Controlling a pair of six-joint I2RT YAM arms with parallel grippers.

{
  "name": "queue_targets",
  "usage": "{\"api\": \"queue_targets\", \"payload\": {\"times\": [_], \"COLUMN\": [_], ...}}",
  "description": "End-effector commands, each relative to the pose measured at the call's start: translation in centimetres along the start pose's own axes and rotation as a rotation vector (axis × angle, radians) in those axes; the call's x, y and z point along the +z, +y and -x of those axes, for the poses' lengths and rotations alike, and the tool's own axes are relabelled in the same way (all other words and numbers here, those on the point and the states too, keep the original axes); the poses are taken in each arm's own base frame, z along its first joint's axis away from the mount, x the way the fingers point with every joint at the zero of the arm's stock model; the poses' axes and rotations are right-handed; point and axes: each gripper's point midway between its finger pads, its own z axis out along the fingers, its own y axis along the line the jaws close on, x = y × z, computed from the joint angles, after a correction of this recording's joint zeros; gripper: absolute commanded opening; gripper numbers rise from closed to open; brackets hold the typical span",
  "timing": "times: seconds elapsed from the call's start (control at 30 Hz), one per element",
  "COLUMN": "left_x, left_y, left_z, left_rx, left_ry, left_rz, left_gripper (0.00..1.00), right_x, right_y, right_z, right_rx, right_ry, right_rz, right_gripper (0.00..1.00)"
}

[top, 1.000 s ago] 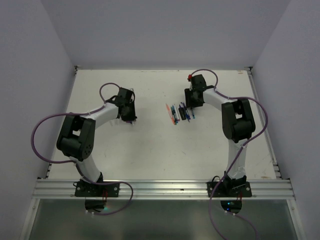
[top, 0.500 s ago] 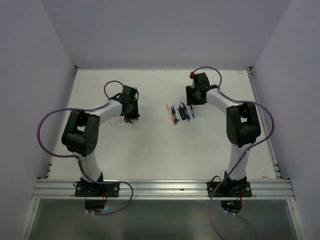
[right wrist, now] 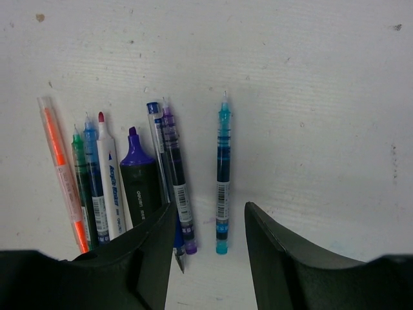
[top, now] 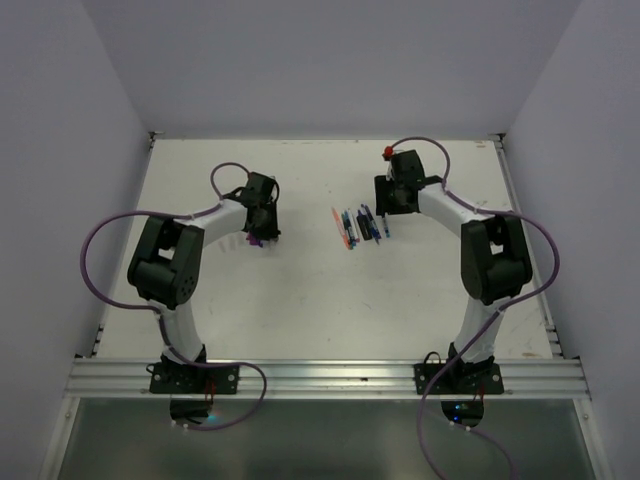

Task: Open the pen caps

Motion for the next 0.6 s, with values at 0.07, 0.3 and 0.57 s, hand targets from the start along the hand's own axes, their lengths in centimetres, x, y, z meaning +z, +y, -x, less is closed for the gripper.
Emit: {"api": "queue_targets", "payload": {"times": [0.07,0.3,0.57], "left_x": [0.2,0.2,0.2], "left_y": [-0.2,-0.3,-0.6], "left_z": [1.3,1.7,2.4], "left_rx": [0.013,0.01,0.011], "left_ry": [-0.038,-0.047,-0.063], "left_rz": [0.018,0.019,0.017], "left_gripper": [0.28,0.35,0.38], "right_x": [-2.4,-3.0,-3.0], "right_y": [0.7,0.6,0.4], "right_z": [2.5,2.2,1.5], "right_rx": [0.017,0.011,0.007], "right_ry": [-0.096,-0.098,-0.092], "right_rz": [0.031,0.031,0.03], "right_gripper": [0.5,0.5,0.5]}}
